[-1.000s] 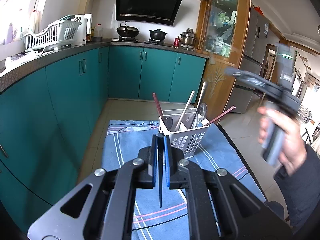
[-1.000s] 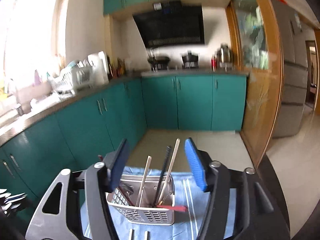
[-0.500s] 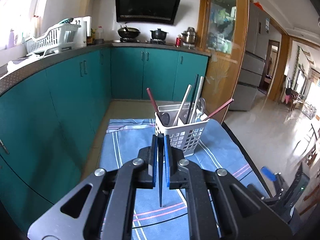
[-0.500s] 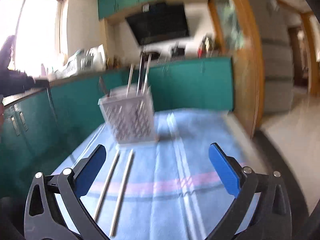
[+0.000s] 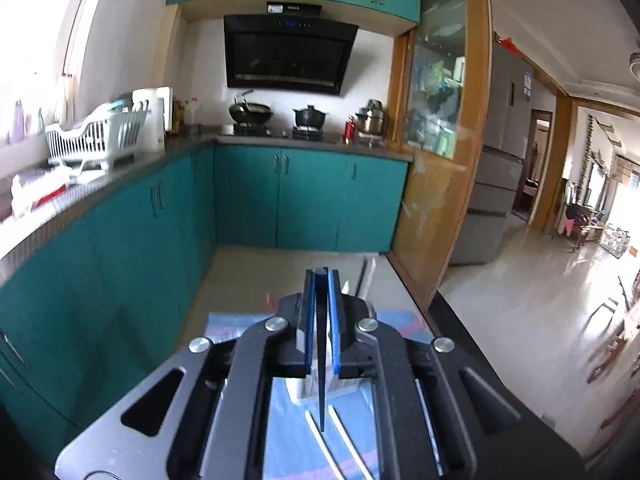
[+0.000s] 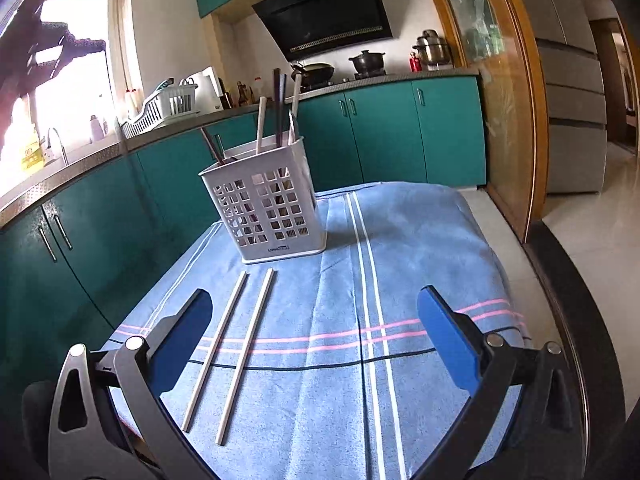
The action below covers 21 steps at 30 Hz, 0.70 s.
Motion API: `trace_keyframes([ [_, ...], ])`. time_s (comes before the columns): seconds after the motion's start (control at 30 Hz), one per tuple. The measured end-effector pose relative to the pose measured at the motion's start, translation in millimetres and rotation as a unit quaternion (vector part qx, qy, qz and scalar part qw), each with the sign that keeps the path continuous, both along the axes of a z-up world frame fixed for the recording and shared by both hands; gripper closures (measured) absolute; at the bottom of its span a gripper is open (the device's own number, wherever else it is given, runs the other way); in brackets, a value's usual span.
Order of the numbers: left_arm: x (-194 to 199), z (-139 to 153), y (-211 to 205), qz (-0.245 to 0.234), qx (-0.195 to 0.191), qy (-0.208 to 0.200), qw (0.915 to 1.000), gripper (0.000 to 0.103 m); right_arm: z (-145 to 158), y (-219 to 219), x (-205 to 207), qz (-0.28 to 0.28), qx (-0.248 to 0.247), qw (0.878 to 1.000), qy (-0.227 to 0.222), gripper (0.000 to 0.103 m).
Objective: Organize utensils
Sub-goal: 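Lower the black chopsticks into the caddy with both tools and open them, then move the left tool down to the white chopsticks on the cloth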
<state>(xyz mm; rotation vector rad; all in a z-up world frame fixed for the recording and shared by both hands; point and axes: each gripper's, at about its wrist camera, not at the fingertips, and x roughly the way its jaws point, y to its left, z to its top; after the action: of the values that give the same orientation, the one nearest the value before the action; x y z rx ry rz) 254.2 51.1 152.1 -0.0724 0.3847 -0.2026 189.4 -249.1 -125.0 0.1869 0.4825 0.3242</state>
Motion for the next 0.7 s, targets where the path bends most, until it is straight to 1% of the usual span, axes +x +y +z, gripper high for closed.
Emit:
trace_keyframes([
  [0.07,20,17,-8,0.001,0.003,-0.005,1.0000,0.097,0,-2,0,-0.001,0.003,1.000,0.003,0.003],
  [0.17,46,28,-17,0.008,0.006,-0.002,0.9999,0.097,-2,-3,2,0.001,0.007,1.000,0.009,0.003],
  [0.23,66,29,-23,0.020,0.013,-0.004,0.9997,0.097,-3,-3,3,0.001,0.008,1.000,0.012,0.003],
  [0.3,85,23,-25,0.020,0.003,0.011,0.9997,0.097,-3,-5,4,0.001,0.008,1.000,0.013,0.003],
  [0.43,119,-4,-23,0.034,-0.006,0.029,0.9990,0.097,-5,-6,6,0.000,0.008,1.000,0.015,0.003],
  [0.57,147,-52,-17,0.039,-0.012,0.075,0.9963,0.096,-6,-7,9,-0.002,0.006,1.000,0.018,0.003],
  [0.63,153,-73,-14,0.042,-0.015,0.090,0.9949,0.096,-7,-7,10,-0.001,0.007,1.000,0.022,0.003],
  [0.67,154,-86,-11,0.045,-0.017,0.097,0.9941,0.092,-8,-6,11,0.000,0.007,1.000,0.023,0.003],
  [0.7,154,-97,-9,0.046,-0.015,0.102,0.9936,0.080,-8,-5,12,0.002,0.007,1.000,0.023,0.003],
])
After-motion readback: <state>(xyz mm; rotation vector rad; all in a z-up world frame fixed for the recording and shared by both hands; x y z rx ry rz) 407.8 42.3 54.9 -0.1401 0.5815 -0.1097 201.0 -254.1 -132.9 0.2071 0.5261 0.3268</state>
